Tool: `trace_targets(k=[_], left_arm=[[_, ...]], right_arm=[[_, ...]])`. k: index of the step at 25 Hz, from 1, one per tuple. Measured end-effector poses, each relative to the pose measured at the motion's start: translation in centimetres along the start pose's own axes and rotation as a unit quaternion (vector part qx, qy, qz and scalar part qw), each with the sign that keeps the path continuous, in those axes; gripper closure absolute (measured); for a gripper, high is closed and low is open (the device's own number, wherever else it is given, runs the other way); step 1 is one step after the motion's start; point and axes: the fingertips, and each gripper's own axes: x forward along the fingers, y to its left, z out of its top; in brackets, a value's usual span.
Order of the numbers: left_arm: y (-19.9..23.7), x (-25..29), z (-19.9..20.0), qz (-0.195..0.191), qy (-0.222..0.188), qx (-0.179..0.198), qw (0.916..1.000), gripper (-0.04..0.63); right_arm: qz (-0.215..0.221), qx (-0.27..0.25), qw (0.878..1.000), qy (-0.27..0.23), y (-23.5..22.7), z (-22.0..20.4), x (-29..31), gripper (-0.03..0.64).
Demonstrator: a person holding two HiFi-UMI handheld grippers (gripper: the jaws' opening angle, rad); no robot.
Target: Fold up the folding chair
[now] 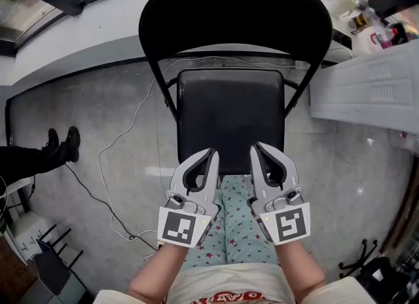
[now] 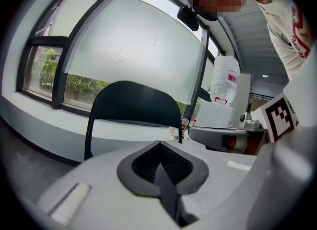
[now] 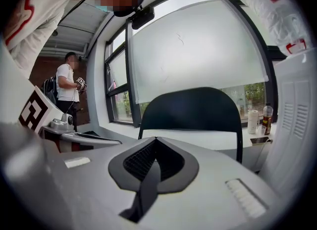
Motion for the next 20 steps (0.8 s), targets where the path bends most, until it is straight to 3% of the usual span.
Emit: trace_targets(k=[8, 15, 18, 20], left_arm=[[0.6, 1.9, -5.7, -0.014, 0.031, 0.010, 0.9994, 0.594], [0.8, 2.7, -7.4, -0.024, 0.043, 0.000, 0.9988, 0.594], [1.3, 2.6, -7.9, -0.023, 0.049, 0.001, 0.9985, 0.594], [1.7, 2.4, -8.2, -0.021, 0.054, 0.002, 0.9983, 0.594]], right_arm=[[-0.020, 0.014, 0.999, 0.042, -0.9, -7.0, 0.8, 0.595], [0.009, 0.026, 0.997, 0.066, 0.4, -9.6, 1.7, 0.595], [0.008, 0.059, 0.994, 0.092, 0.6, -11.9, 1.1, 0.595], [0.013, 0.116, 0.988, 0.104, 0.7, -14.1, 0.2, 0.594]])
